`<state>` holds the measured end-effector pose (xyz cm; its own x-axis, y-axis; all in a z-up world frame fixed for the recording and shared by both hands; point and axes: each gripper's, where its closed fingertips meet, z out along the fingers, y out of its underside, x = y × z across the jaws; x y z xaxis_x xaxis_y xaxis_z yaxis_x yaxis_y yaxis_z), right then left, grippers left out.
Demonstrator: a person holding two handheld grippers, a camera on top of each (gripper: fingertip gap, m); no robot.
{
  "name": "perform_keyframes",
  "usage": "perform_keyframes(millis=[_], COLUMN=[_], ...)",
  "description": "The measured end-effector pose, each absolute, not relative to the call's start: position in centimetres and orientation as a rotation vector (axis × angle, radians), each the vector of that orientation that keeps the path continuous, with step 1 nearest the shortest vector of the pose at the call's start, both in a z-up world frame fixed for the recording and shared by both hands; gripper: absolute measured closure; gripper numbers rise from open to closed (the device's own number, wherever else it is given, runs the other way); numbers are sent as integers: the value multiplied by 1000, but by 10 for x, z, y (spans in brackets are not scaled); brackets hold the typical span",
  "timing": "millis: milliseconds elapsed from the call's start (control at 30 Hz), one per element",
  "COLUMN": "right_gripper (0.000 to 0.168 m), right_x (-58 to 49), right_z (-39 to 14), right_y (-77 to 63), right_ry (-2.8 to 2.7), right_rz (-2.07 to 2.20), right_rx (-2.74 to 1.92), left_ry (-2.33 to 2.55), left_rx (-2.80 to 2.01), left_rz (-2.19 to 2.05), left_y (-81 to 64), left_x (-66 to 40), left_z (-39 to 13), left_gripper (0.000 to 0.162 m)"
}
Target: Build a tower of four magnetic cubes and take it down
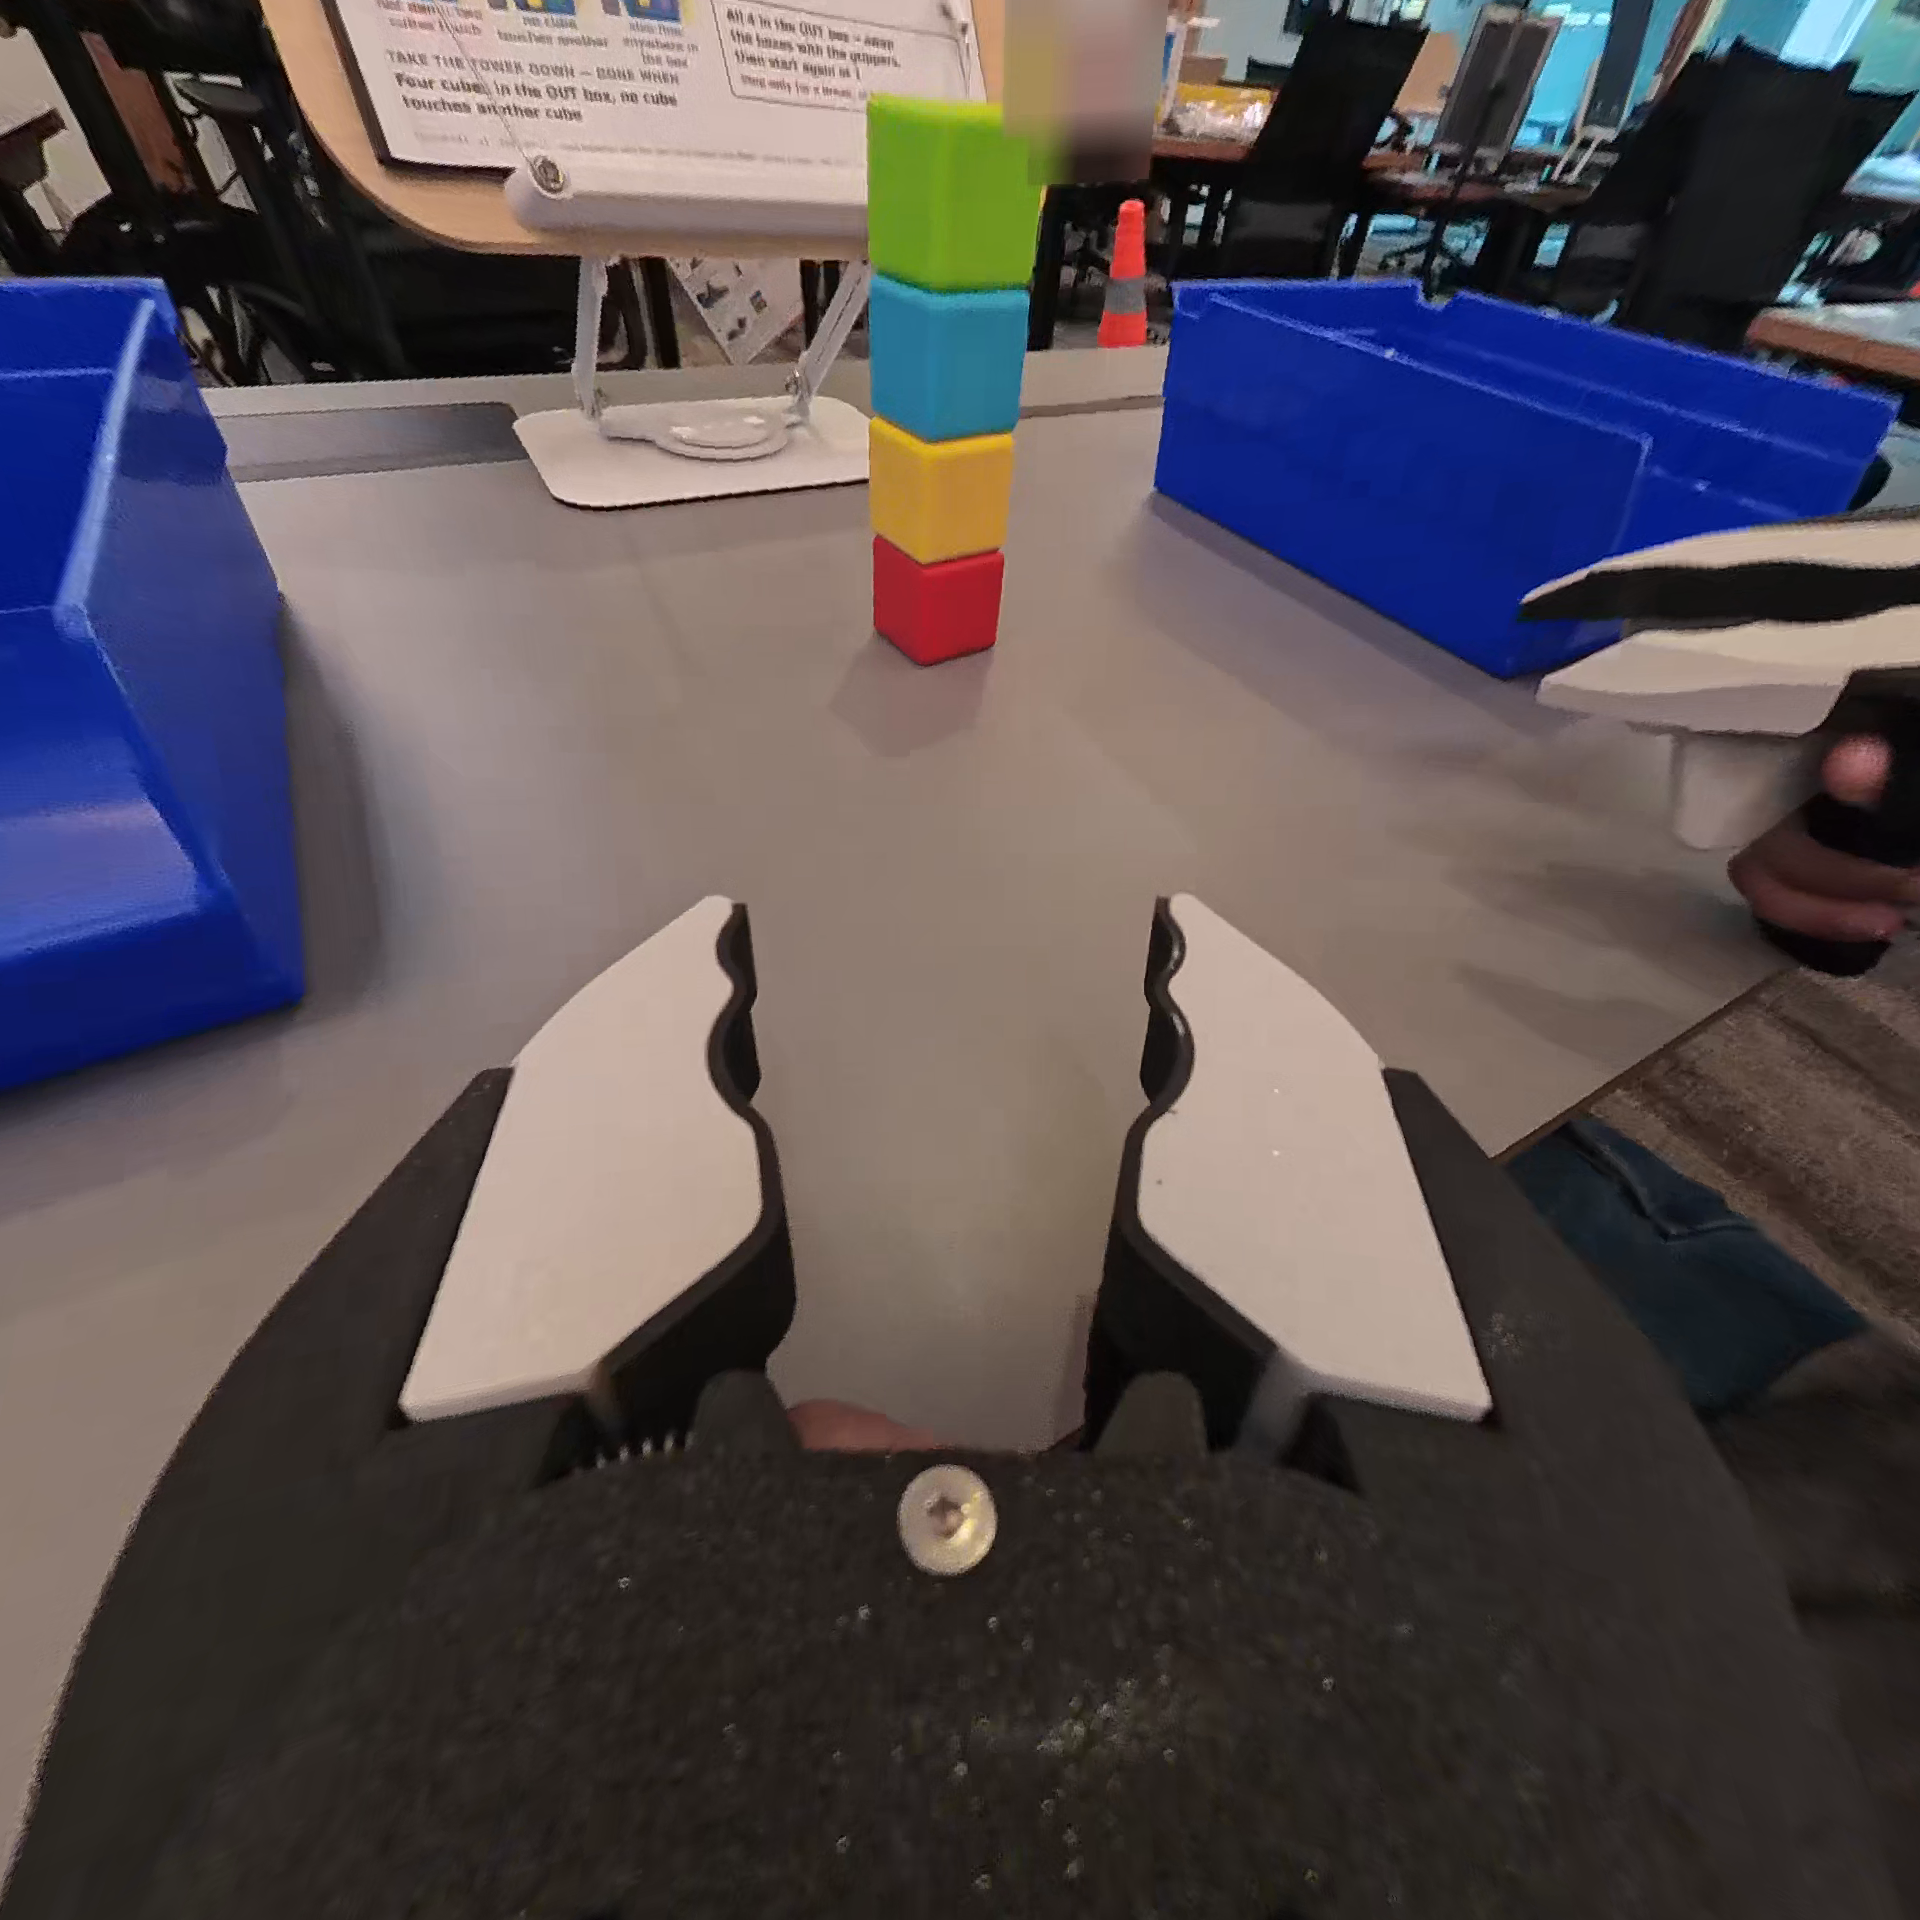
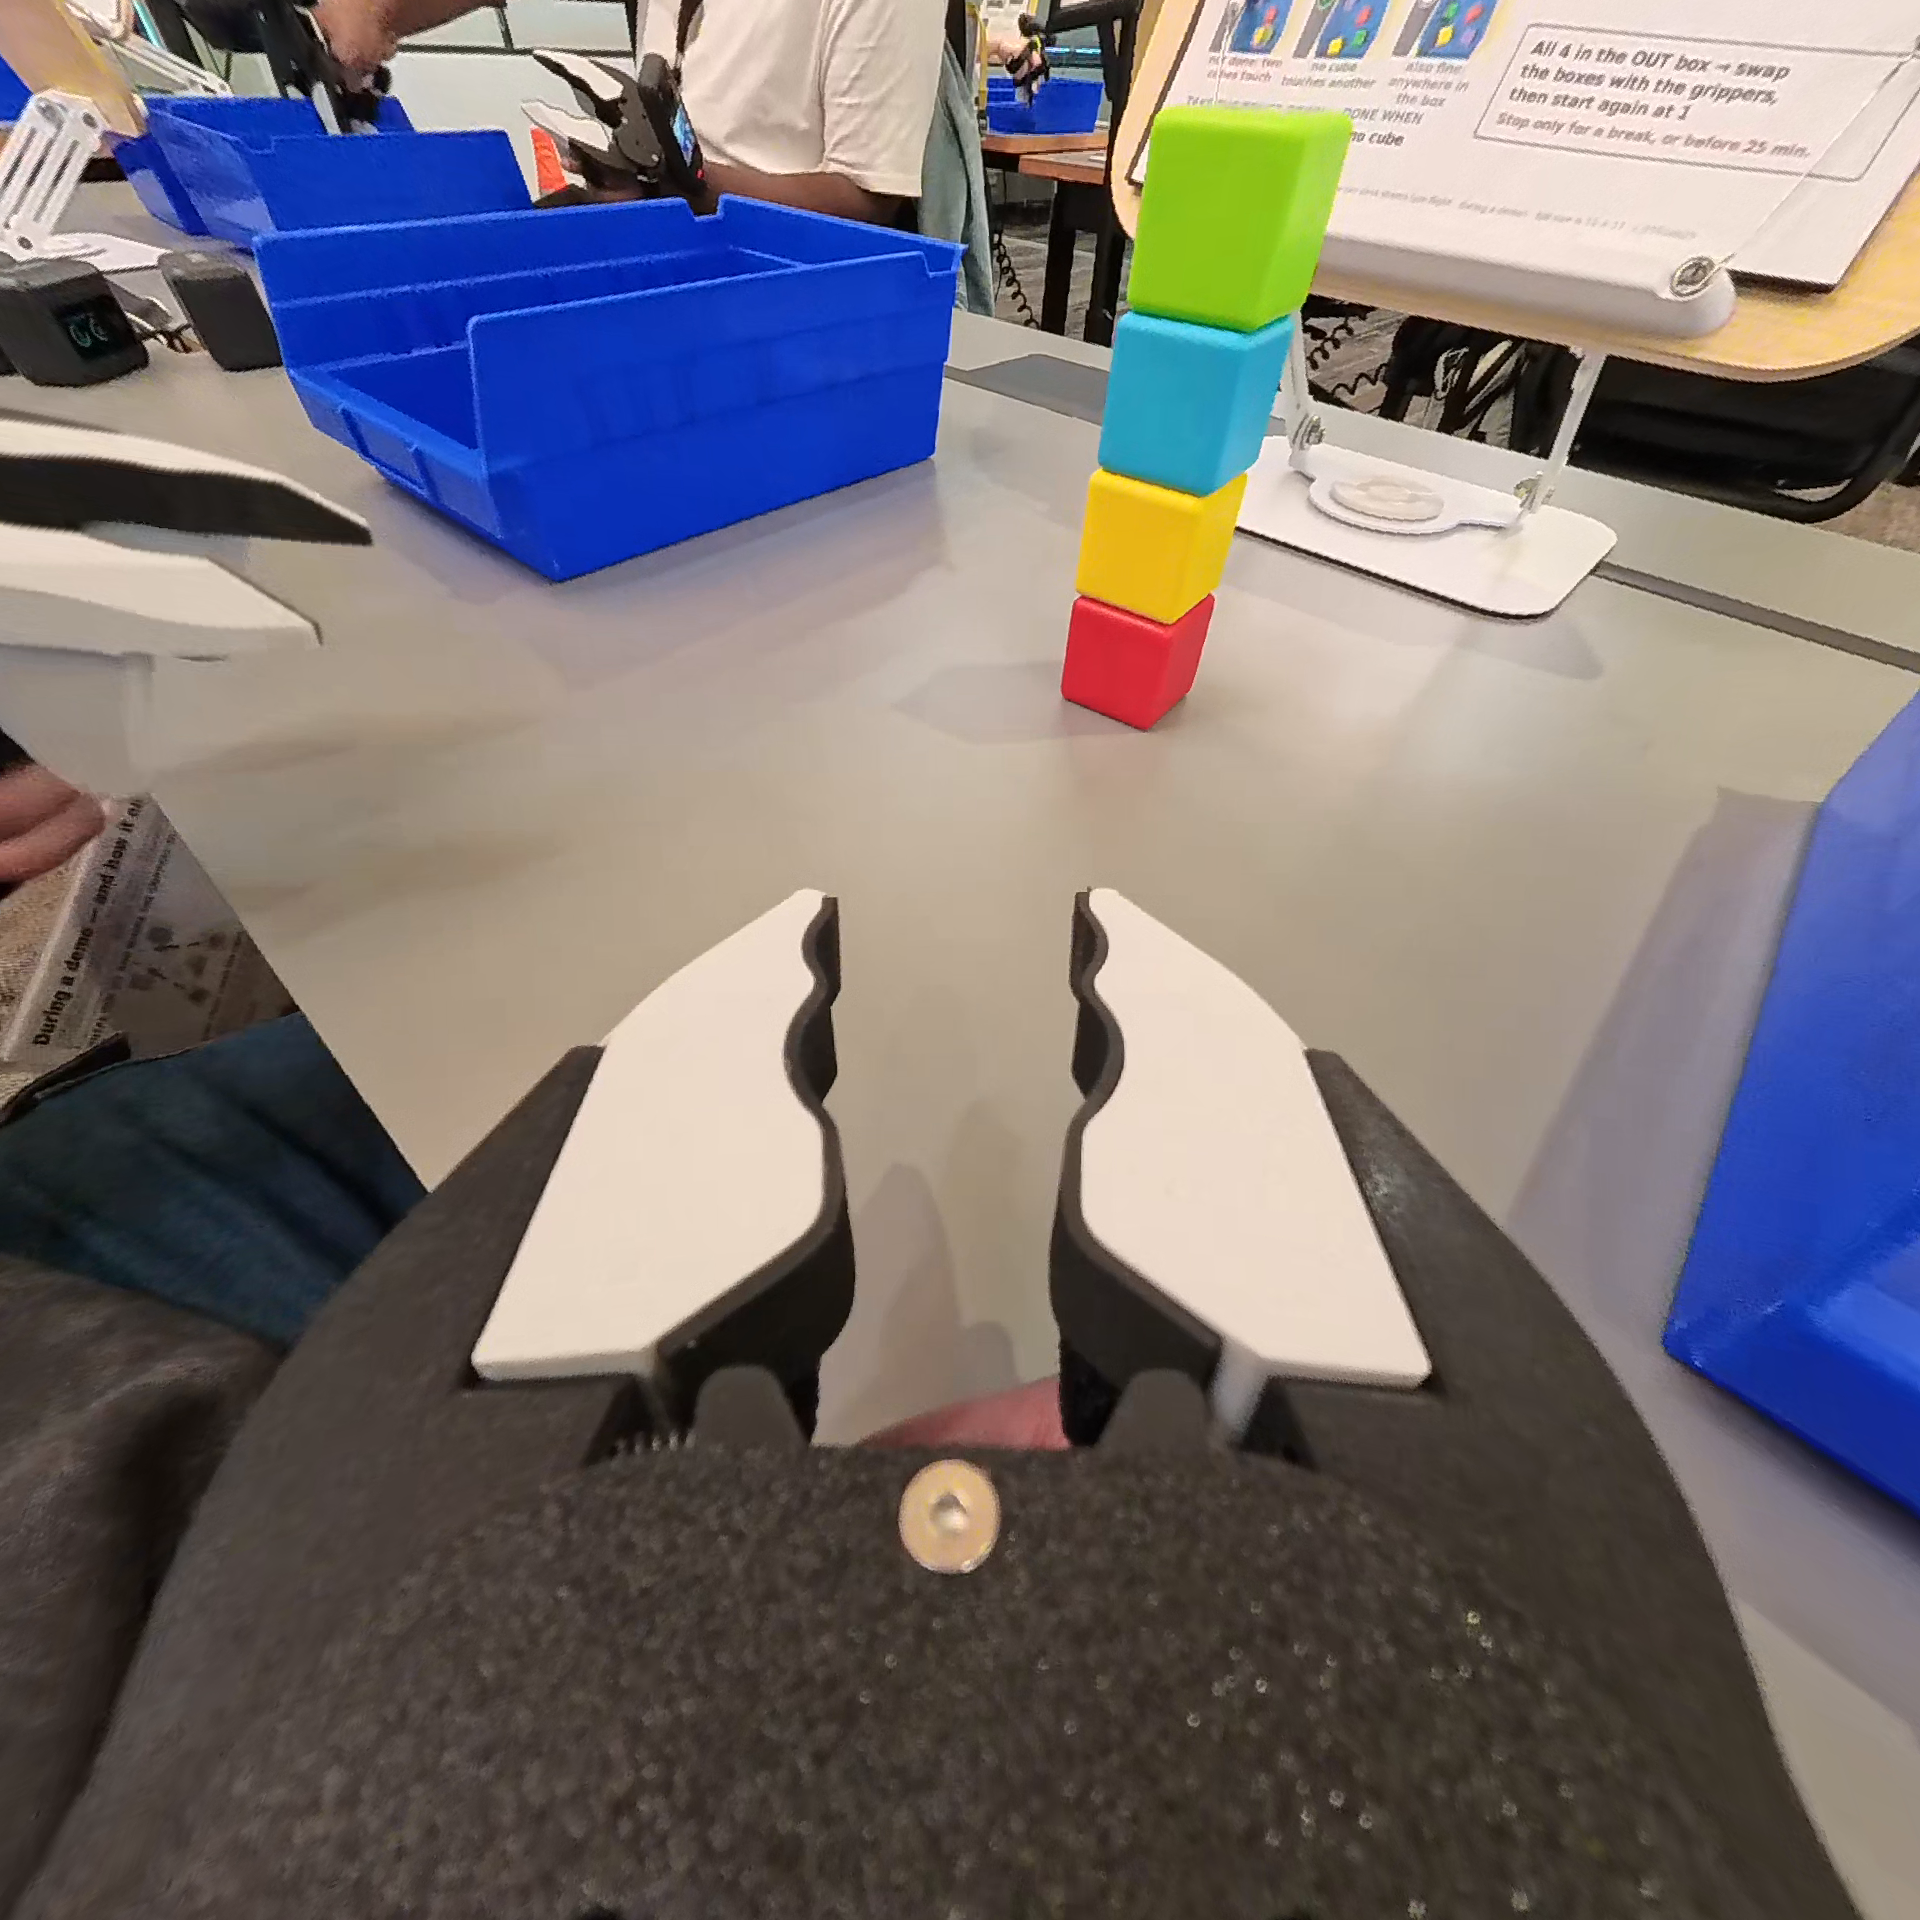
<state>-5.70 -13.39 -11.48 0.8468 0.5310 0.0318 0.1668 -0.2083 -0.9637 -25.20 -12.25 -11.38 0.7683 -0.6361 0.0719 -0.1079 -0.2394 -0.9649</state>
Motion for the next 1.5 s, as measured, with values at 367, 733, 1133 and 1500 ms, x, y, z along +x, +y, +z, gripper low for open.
perform_keyframes(millis=[367,733,1133,1500], right_gripper=[126,126,127,128], right_x=[-54,-59,-57,-58], right_z=[-113,-116,-117,-119], right_y=[-134,-136,-136,-135], right_ry=[-512,-555,-540,-539], right_rz=[378,355,393,435], right_rx=[-1764,-1770,-1783,-1806], left_ry=[595,787,984,1180], left_rx=[-1795,-1539,-1423,-1309], left_rz=[-741,-1108,-991,-1128], left_y=[-118,-67,61,69], left_x=[-238,-195,-115,-86], left_z=[-123,-61,-77,-80], left_gripper=[91,92,90,92])
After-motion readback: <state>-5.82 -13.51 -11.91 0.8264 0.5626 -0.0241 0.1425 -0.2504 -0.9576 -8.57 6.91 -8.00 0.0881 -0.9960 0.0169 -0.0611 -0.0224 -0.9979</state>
